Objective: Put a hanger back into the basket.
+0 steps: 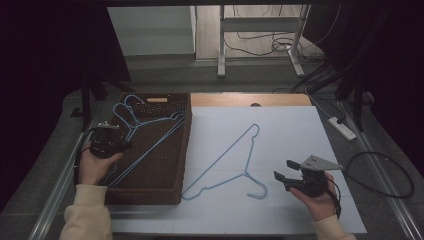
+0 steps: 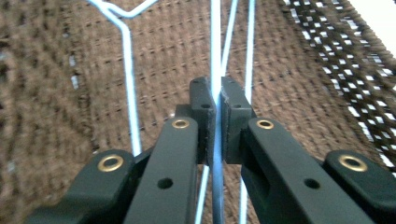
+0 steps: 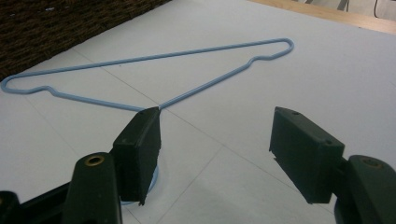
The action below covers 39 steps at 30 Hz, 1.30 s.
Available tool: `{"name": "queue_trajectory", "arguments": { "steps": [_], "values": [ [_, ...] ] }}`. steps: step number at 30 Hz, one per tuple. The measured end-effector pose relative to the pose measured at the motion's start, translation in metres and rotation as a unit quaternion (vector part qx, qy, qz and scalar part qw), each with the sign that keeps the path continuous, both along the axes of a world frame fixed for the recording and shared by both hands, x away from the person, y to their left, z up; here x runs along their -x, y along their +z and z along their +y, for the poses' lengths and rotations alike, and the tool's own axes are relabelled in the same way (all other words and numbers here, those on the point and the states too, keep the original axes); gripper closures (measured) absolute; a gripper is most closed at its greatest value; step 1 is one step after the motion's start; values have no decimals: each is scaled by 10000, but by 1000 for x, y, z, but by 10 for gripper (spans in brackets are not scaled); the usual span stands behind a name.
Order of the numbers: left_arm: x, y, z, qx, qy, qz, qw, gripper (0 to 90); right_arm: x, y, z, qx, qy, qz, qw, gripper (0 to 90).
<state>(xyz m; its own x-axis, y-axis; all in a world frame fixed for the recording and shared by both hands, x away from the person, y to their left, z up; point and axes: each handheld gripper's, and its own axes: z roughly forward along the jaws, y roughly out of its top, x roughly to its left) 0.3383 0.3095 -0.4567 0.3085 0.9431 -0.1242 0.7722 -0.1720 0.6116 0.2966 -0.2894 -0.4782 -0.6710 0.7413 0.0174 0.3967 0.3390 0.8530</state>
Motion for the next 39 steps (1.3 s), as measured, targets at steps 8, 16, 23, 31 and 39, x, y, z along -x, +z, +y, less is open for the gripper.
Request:
{"name": "queue_trajectory", "arguments": {
  "steps": [8, 16, 23, 31, 39],
  "values": [
    [7, 10, -1, -114, 252, -498, 9984, 542, 0, 0, 0, 7, 2, -1, 10000, 344],
    [25, 33, -10, 574, -223, -999, 9931, 423, 0, 0, -1, -13, -19, -5, 10000, 344],
    [48, 49, -38, 970, -760, -1370, 9829, 395, 1, 1, -1, -43, 15, 9, 10000, 344],
    [70, 50, -66, 1088, -1111, -1581, 9751, 381, -1, 0, -1, -52, 43, 80, 9999, 339],
    [86, 34, -89, 1150, -1415, -1571, 9706, 369, -2, -2, 1, -15, 68, 124, 9999, 339]
  ]
}}
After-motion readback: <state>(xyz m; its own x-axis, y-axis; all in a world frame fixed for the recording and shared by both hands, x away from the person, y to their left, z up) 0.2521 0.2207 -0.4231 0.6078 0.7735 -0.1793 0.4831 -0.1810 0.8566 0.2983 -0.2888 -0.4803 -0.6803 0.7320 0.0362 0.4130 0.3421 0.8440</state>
